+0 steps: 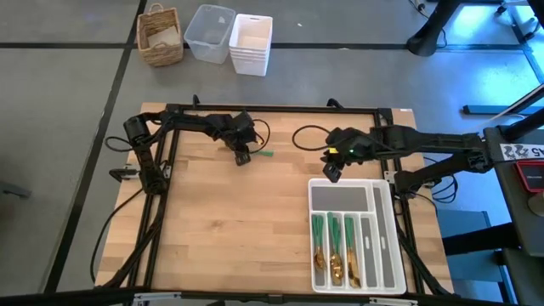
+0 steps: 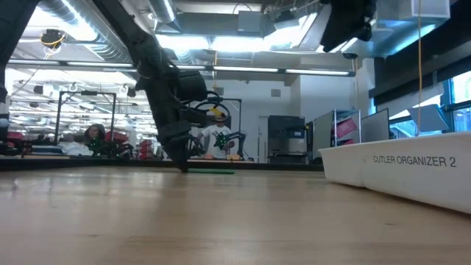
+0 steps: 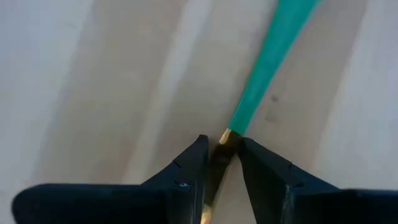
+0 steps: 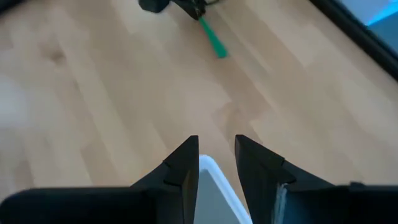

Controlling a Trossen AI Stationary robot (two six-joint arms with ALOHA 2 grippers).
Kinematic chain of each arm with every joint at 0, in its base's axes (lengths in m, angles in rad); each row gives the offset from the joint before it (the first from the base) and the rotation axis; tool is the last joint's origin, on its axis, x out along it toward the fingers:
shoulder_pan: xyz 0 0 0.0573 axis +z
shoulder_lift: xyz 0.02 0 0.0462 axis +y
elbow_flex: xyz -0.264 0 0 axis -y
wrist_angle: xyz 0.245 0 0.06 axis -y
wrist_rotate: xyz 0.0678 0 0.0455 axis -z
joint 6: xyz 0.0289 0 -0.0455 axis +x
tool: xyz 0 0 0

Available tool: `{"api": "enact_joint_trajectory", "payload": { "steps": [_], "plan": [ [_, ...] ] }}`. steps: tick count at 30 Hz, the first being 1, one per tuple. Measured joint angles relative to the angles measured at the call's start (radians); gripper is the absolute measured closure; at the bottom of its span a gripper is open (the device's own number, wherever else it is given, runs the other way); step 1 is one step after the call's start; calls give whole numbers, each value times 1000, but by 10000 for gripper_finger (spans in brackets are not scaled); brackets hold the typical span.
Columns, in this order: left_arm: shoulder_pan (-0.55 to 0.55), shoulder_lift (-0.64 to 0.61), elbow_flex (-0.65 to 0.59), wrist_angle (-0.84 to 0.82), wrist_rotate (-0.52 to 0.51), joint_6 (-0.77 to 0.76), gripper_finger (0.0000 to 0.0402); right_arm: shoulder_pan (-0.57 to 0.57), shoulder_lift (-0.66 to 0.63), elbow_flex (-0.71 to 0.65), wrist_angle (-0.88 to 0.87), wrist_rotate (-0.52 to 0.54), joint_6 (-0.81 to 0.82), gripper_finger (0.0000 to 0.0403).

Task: Sort silverware
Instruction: Put the green table knife into the white silverware tray

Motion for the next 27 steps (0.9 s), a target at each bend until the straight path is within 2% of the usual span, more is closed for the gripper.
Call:
{"api": "enact_joint_trajectory", "payload": {
  "steps": [8, 12, 15, 21, 27],
  "plan": [
    [-103, -2, 2, -51, -15, -125, 323, 0, 19, 0, 164, -56, -2, 295],
    [-152, -2, 2, -52, -110, -133, 326, 0, 19, 0, 208, -55, -2, 295],
    [-170, -2, 2, -52, -135, -149, 342, 0, 19, 0, 206, -55, -2, 295],
    [-181, -3, 2, -50, -145, -229, 381, 0, 19, 0, 204, -55, -2, 295],
    [-172, -3, -2, -33, -102, -322, 371, 0, 31, 0, 194, -51, 0, 295]
  ]
}}
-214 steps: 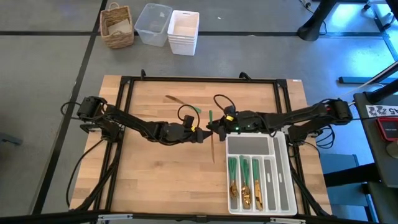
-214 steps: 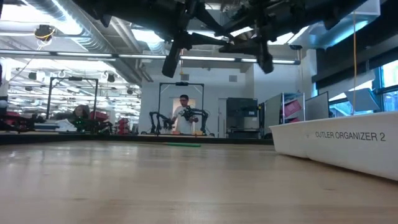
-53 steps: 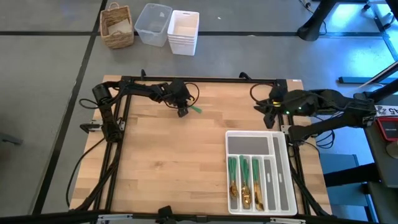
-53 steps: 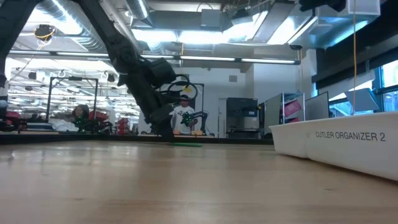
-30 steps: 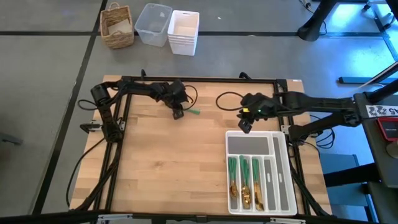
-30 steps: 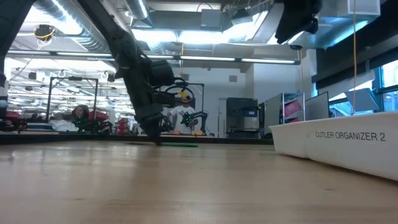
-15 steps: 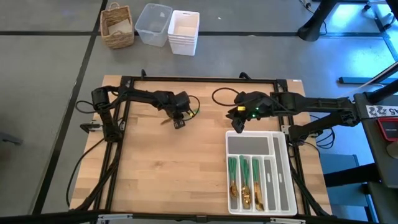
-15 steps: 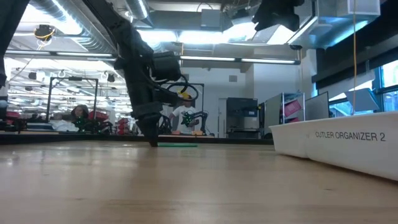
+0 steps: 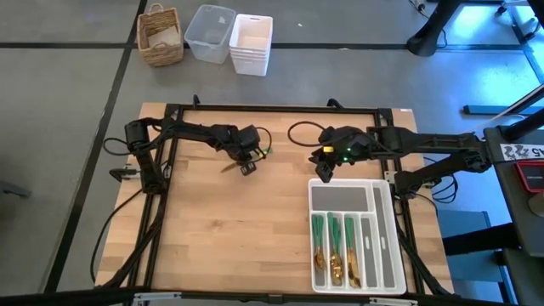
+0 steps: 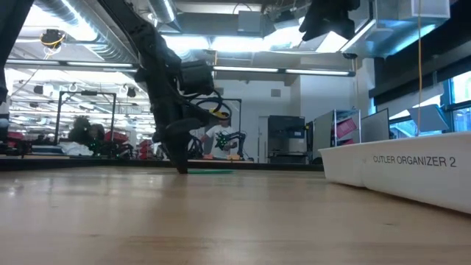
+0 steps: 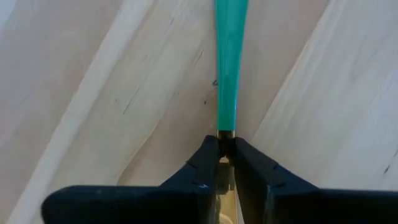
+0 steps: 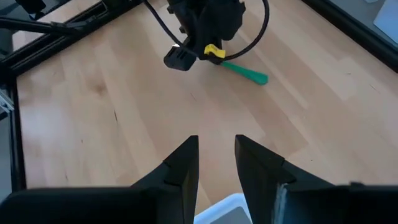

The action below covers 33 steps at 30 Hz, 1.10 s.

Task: Sort silverware
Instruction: Put the green table knife into the white silverware tray

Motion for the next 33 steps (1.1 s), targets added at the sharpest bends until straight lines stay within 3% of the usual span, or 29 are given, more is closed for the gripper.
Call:
{"api": "enact_joint_trajectory", "payload": {
  "steps": [5, 23, 33],
  "plan": [
    [1, 0, 0, 1, 56, -64, 359, 0, 11, 0, -8, -3, 1, 295],
    [26, -46, -11, 83, 572, -314, 363, 0, 22, 0, -36, -3, -14, 295],
    [25, -48, -8, 281, 765, -475, 362, 2, 27, 0, 26, -44, -284, 295]
  ]
}}
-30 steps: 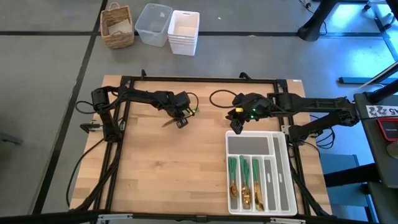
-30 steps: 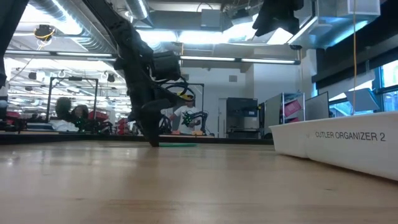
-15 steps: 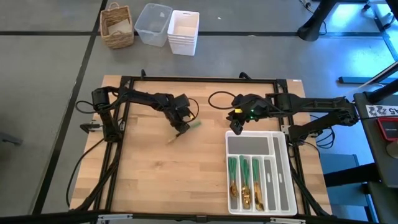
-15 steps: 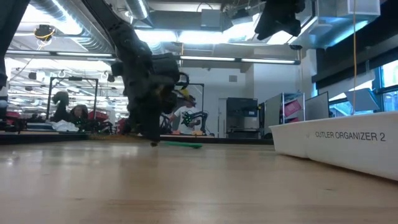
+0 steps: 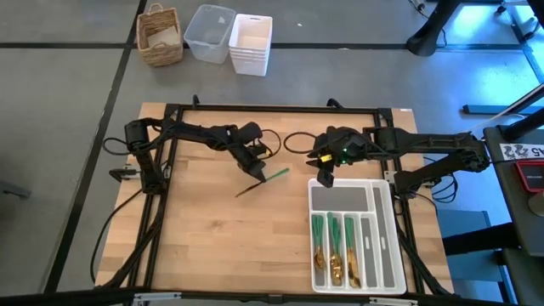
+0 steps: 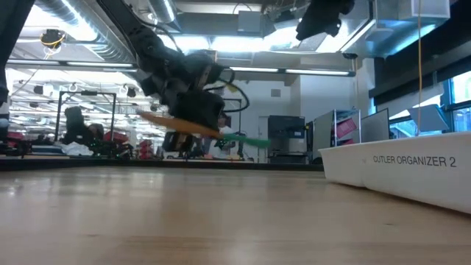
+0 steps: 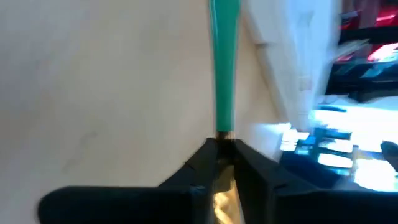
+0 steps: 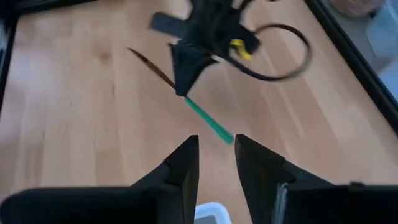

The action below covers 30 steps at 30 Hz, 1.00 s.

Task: Sort silverware
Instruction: Put the green table knife into the white silverware tray

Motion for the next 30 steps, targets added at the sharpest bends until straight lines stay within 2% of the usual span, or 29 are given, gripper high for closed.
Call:
{"api": "enact_joint_trajectory", "payload": {
  "steps": [7, 15, 23, 30],
  "plan": [
    [-2, -1, 2, 237, 108, -186, 361, 0, 49, 0, 43, -49, -179, 295],
    [-19, -3, 3, 494, 135, -365, 361, 0, 148, 0, 92, -64, -326, 295],
    [-33, -3, 4, 521, 135, -399, 361, 0, 192, 0, 107, -90, -471, 295],
    [-47, -3, 3, 522, 135, -431, 361, 0, 226, 0, 112, -93, -536, 295]
  ]
}}
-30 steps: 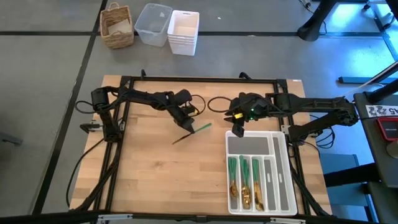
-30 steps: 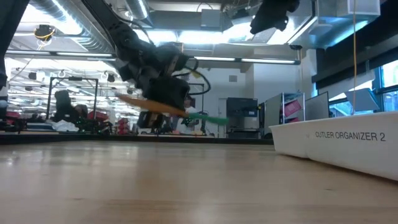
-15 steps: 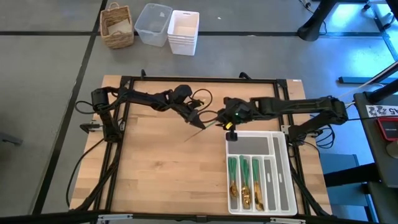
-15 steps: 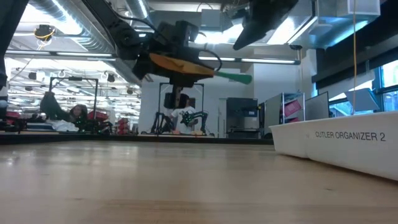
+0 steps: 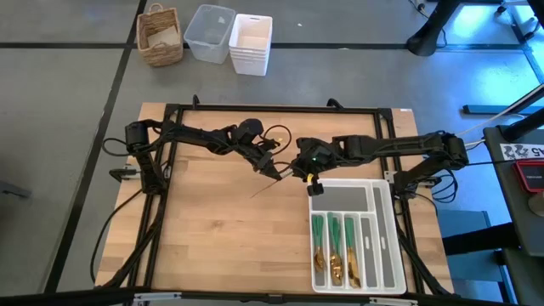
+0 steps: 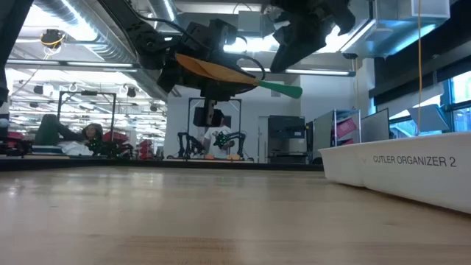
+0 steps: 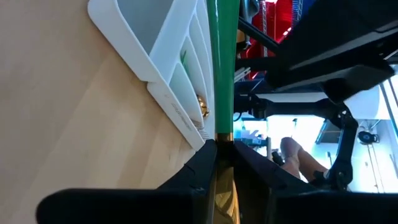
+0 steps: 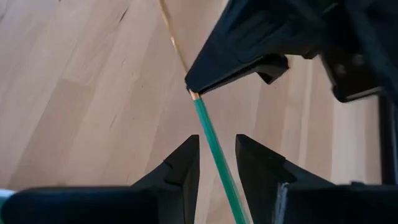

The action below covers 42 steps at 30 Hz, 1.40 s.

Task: Sort silverware
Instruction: Put the green table knife into the white silverware tray

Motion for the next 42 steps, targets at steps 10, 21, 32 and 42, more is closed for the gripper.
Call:
{"api": "enact_joint_trajectory", "payload": {
  "steps": [10, 21, 32, 42],
  "plan": [
    [-4, 0, 0, 1, 0, -9, 361, 0, 45, 0, 53, -24, -100, 295],
    [-4, 0, 0, 32, -1, -24, 361, 0, 97, 0, 55, -23, -129, 295],
    [-4, -1, 0, 49, 0, -11, 361, 0, 103, 0, 65, -22, -136, 382],
    [2, -1, 1, 47, 3, 192, 324, 1, 90, 1, -39, -24, -132, 388]
  ]
}}
